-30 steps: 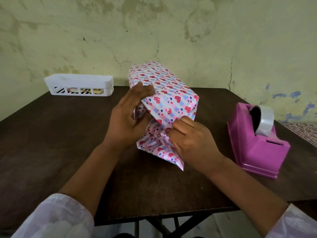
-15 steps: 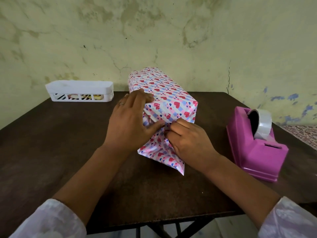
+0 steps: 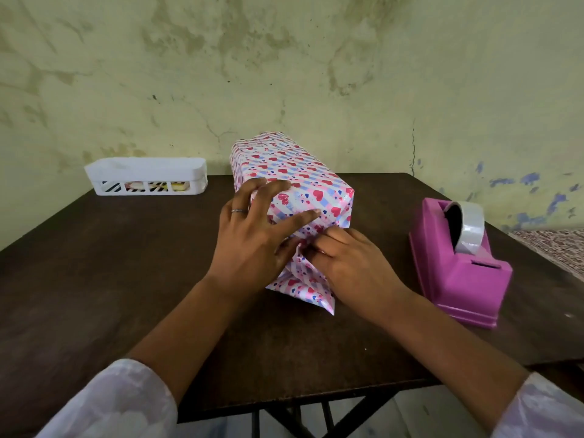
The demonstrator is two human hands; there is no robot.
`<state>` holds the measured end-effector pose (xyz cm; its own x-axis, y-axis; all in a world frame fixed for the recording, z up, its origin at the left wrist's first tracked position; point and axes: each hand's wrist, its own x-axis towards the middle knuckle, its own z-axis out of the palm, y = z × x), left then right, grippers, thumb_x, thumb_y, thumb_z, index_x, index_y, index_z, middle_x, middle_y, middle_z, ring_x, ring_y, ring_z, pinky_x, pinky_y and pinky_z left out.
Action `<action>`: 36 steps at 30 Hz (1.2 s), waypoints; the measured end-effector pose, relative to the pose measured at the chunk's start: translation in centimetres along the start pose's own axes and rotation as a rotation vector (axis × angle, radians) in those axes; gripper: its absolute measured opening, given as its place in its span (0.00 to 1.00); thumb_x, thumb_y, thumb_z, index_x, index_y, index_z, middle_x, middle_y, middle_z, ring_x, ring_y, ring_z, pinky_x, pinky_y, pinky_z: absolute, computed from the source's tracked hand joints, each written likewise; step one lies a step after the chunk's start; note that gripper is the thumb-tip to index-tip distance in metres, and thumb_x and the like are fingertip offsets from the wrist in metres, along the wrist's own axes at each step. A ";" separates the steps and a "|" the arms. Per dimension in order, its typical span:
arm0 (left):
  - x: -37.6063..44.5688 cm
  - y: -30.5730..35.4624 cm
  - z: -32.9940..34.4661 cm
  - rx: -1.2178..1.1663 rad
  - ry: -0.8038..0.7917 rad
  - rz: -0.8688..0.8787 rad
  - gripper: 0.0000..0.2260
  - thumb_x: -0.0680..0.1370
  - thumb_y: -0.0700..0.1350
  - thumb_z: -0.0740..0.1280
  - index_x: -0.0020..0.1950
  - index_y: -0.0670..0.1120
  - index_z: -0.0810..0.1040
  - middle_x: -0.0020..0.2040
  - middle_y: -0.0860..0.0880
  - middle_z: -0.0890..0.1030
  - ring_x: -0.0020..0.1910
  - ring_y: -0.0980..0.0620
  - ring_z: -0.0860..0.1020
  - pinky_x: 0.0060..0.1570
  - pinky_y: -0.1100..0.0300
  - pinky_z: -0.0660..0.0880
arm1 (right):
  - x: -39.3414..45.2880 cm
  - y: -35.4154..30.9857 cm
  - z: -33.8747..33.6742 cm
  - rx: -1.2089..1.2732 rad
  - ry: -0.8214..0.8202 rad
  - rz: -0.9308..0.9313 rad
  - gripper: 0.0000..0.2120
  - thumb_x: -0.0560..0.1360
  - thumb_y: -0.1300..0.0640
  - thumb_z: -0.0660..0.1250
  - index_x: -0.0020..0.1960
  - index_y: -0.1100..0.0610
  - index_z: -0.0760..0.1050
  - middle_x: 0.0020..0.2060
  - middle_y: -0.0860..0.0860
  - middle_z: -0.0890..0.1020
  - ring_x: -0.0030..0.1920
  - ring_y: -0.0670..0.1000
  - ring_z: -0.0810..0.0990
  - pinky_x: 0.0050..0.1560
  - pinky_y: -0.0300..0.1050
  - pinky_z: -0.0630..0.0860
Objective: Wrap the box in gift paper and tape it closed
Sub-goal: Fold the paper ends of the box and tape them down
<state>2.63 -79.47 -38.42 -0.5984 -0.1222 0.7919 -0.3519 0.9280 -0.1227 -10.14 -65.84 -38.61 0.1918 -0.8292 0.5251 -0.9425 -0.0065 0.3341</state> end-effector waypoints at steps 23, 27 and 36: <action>0.0 1.2 0.0 -0.113 0.027 -0.107 0.19 0.71 0.53 0.68 0.61 0.57 0.73 0.68 0.44 0.68 0.69 0.38 0.63 0.62 0.38 0.65 | -9.6 8.2 -5.8 1.316 0.521 1.582 0.07 0.68 0.61 0.71 0.46 0.57 0.77 0.38 0.53 0.81 0.38 0.53 0.78 0.39 0.47 0.74; 0.0 1.2 0.1 -0.106 0.023 -0.111 0.19 0.71 0.53 0.67 0.62 0.56 0.74 0.69 0.43 0.68 0.70 0.37 0.63 0.64 0.38 0.63 | -9.2 7.1 -4.9 1.155 0.946 1.568 0.04 0.67 0.62 0.71 0.36 0.56 0.76 0.38 0.53 0.79 0.34 0.49 0.77 0.35 0.38 0.71; 0.1 1.4 0.3 -0.116 0.047 -0.112 0.19 0.71 0.53 0.66 0.62 0.56 0.71 0.69 0.41 0.68 0.69 0.36 0.63 0.64 0.38 0.63 | -10.2 4.6 -3.6 1.068 1.202 1.061 0.15 0.70 0.67 0.69 0.33 0.48 0.83 0.38 0.49 0.72 0.40 0.37 0.75 0.43 0.35 0.74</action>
<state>1.89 -78.29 -38.66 -0.5247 -0.2131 0.8242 -0.3277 0.9441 0.0355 -15.45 -55.43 -39.58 -0.8663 0.0355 0.4983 -0.4447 -0.5092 -0.7368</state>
